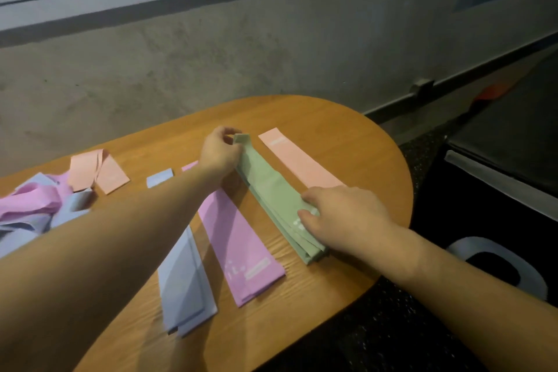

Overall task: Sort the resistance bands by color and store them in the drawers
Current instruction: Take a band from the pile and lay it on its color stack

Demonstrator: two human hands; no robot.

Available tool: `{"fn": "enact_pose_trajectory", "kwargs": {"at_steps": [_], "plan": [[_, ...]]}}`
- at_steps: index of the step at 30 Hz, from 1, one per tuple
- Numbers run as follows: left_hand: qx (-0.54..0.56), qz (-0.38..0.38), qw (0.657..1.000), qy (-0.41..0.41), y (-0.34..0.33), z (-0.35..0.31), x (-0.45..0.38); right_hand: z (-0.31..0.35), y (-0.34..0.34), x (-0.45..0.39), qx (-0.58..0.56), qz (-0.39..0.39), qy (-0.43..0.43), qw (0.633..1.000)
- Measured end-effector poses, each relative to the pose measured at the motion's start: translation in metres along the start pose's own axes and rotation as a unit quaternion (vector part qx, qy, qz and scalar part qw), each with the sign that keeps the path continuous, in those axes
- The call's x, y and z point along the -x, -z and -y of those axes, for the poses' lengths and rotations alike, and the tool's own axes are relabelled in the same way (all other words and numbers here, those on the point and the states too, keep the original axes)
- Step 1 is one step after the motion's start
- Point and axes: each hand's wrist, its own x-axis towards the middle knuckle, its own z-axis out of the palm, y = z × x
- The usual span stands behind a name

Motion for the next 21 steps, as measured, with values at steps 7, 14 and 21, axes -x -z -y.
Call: {"fn": "enact_pose_trajectory", "kwargs": {"at_steps": [7, 14, 21], "plan": [[-0.079, -0.009, 0.997, -0.019, 0.003, 0.017, -0.001, -0.004, -0.005, 0.006, -0.008, -0.045, 0.021, 0.999], [-0.033, -0.017, 0.999, -0.033, 0.005, 0.004, -0.005, -0.004, -0.003, 0.013, -0.069, -0.001, 0.028, 0.997], [-0.115, 0.001, 0.992, -0.057, 0.007, 0.008, -0.008, 0.000, -0.007, 0.018, -0.058, 0.003, 0.034, 0.998]]}}
